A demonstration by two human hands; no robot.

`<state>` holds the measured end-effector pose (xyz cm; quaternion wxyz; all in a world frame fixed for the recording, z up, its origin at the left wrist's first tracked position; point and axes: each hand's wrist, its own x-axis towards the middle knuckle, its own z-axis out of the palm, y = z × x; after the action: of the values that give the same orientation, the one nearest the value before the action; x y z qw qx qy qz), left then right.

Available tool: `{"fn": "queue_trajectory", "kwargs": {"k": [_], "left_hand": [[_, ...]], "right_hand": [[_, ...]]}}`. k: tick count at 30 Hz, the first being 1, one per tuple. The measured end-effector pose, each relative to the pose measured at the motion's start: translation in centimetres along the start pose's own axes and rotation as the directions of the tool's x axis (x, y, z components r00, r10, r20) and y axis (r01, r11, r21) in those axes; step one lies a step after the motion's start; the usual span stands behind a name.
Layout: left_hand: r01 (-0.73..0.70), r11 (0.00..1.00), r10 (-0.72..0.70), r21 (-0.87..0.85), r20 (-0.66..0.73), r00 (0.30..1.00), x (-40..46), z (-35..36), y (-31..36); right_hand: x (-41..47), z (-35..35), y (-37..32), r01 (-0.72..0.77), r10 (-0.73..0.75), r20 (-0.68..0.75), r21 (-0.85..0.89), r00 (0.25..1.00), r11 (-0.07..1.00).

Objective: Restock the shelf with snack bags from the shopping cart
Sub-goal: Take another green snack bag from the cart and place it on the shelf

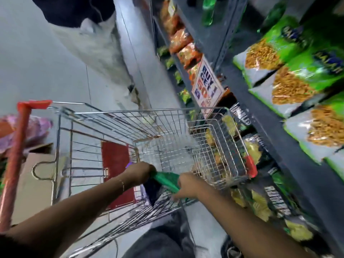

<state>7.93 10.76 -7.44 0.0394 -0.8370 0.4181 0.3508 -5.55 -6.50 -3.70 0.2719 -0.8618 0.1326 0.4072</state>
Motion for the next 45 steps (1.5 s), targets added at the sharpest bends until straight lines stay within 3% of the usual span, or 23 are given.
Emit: {"fn": "queue_trajectory", "kwargs": {"k": [3, 7, 11, 13, 14, 16, 18, 23, 25, 27, 29, 30, 32, 34, 36, 40, 45], "left_hand": [[-0.007, 0.999, 0.008, 0.04, -0.039, 0.999, 1.0, -1.0, -0.1], [-0.071, 0.997, 0.074, 0.023, -0.172, 0.982, 1.3, -3.1, -0.4], [-0.292, 0.936, 0.194, -0.197, -0.406, 0.893, -0.7, -8.7, 0.0], [-0.362, 0.832, 0.081, -0.419, -0.554, 0.828, -2.5, -12.2, 0.6], [-0.416, 0.736, 0.0, -0.534, -0.615, 0.789, -3.5, -13.7, 1.2], [-0.566, 0.493, -0.113, -0.66, -0.694, 0.711, -5.4, -16.9, 2.9], [-0.677, 0.313, -0.062, -0.666, -0.726, 0.685, -6.9, -19.6, 4.9], [-0.724, 0.283, 0.091, -0.629, -0.734, 0.673, -9.0, -23.9, 12.8], [-0.78, 0.307, 0.168, -0.545, -0.776, 0.608, -10.1, -26.2, 17.0], [-0.852, 0.262, 0.212, -0.452, -0.835, 0.508, -11.3, -28.5, 21.3], [-0.904, 0.226, 0.27, -0.362, -0.869, 0.415, -12.4, -30.8, 24.8], [-0.937, 0.164, 0.32, -0.307, -0.882, 0.345, -12.9, -32.2, 27.1], [-0.948, 0.017, 0.363, -0.319, -0.881, 0.303, -12.5, -34.5, 30.5], [-0.943, -0.103, 0.431, -0.317, -0.869, 0.245, -12.7, -36.6, 33.7], [-0.935, -0.164, 0.508, -0.316, -0.839, 0.194, -12.9, -38.1, 37.4], [-0.913, -0.157, 0.656, -0.377, -0.73, 0.189, -12.0, -39.0, 43.3], [-0.866, -0.087, 0.743, -0.492, -0.611, 0.273, -9.6, -39.3, 48.5]], "right_hand": [[0.6, 0.9, -0.6, -0.06, 0.049, -0.094, -0.118, 0.994, 0.991], [-0.5, -1.4, 0.4, -0.086, 0.054, -0.231, -0.13, 0.971, 0.988], [-4.2, -6.4, 0.9, -0.017, 0.005, -0.396, -0.029, 0.918, 0.999], [-7.5, -9.6, 0.4, 0.034, -0.056, -0.505, -0.052, 0.861, 0.998], [-9.4, -11.1, -0.1, 0.072, -0.099, -0.573, -0.069, 0.814, 0.995], [-13.9, -13.9, -1.2, 0.143, -0.159, -0.726, -0.084, 0.669, 0.986], [-18.2, -16.5, -2.6, 0.192, -0.2, -0.831, -0.114, 0.519, 0.975], [-31.7, -22.9, -5.2, 0.419, -0.235, -0.972, -0.212, 0.004, 0.883], [-36.8, -25.5, -5.4, 0.42, -0.206, -0.966, -0.253, -0.154, 0.872], [-41.8, -27.5, -5.2, 0.4, -0.179, -0.938, -0.292, -0.296, 0.869], [-45.7, -28.6, -4.4, 0.491, -0.126, -0.912, -0.322, -0.39, 0.81], [-47.6, -28.4, -3.9, 0.575, -0.074, -0.912, -0.315, -0.403, 0.756], [-49.5, -26.7, -1.9, 0.702, 0.0, -0.955, -0.219, -0.298, 0.678], [-48.8, -23.6, 1.0, 0.665, 0.044, -0.99, -0.057, -0.134, 0.745], [-47.8, -20.5, 4.1, 0.6, 0.112, -0.993, 0.067, -0.038, 0.798], [-46.8, -18.1, 9.0, 0.596, 0.337, -0.931, 0.192, -0.14, 0.78], [-47.3, -18.5, 13.4, 0.532, 0.481, -0.838, 0.293, -0.258, 0.795]]}}
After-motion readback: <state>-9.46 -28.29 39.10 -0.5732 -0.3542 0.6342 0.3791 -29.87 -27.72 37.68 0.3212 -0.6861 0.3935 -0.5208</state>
